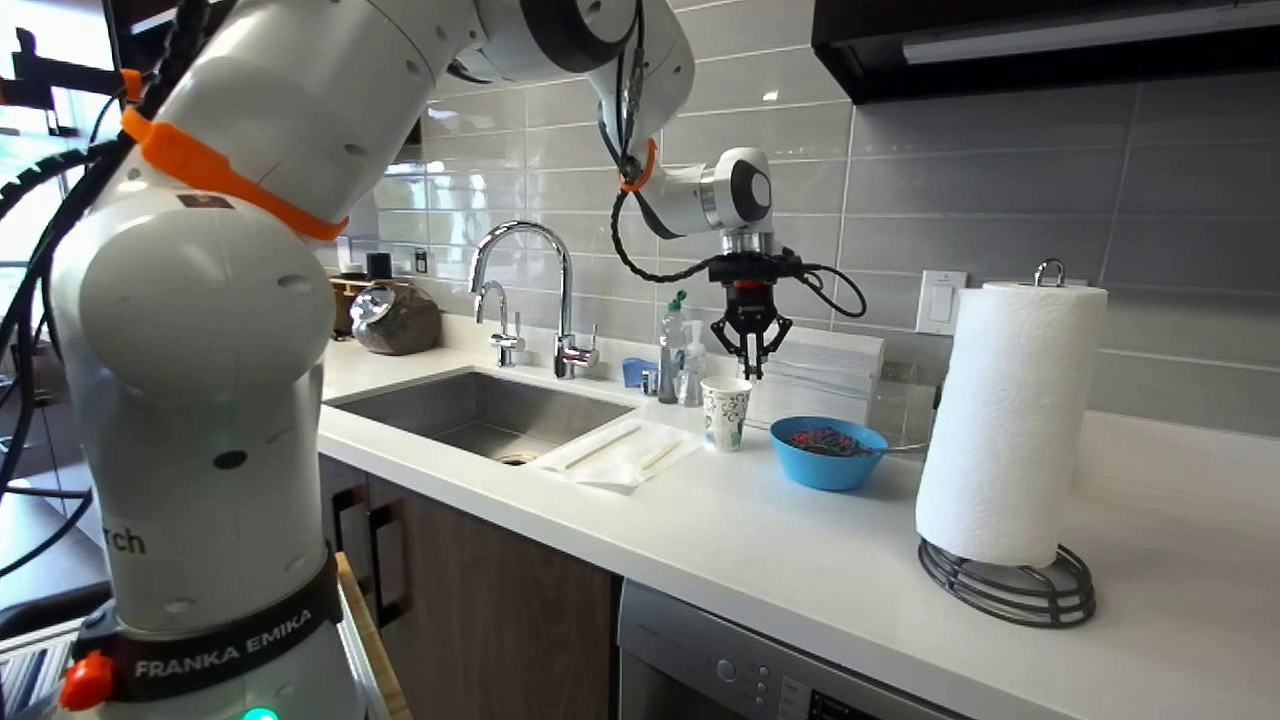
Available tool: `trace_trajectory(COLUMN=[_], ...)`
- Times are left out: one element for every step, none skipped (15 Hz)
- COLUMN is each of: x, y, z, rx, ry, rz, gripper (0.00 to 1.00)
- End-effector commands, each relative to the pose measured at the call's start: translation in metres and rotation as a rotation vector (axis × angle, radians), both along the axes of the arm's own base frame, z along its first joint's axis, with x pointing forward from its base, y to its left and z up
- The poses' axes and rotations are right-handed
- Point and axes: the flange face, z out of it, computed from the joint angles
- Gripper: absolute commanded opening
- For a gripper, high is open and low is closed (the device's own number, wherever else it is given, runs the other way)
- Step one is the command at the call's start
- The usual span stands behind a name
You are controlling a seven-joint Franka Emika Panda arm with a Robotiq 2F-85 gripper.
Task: Use the white spoon to put the contents from the bowl into the cup on the left then put the spoon in the bowl.
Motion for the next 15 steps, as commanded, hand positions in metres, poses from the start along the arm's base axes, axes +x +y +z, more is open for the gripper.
trace_trajectory(x=[-0.010,-0.011,-0.013,-0.014,-0.016,-0.017,-0.018,-0.018,-0.019,-0.019,-0.020,-0.020,-0.020,-0.019,-0.020], y=[0.012,0.015,0.018,0.020,0.023,0.024,0.026,0.028,0.030,0.032,0.033,0.035,0.037,0.038,0.039], z=[0.004,0.003,0.003,0.003,0.002,0.001,0.001,0.000,0.000,-0.001,-0.001,-0.001,0.000,0.000,0.001], rx=[0.005,0.004,0.001,-0.003,-0.006,-0.011,-0.019,-0.023,-0.034,-0.041,-0.049,-0.058,-0.067,-0.078,-0.085], ry=[0.046,0.052,0.060,0.065,0.071,0.078,0.085,0.091,0.095,0.105,0.112,0.121,0.130,0.140,0.152], rz=[-0.008,-0.006,-0.004,-0.002,-0.002,-0.002,-0.005,-0.008,-0.011,-0.015,-0.017,-0.020,-0.025,-0.030,-0.033], gripper=[0.04,0.04,0.04,0.04,0.04,0.04,0.04,0.04,0.04,0.04,0.04,0.04,0.04,0.04,0.04])
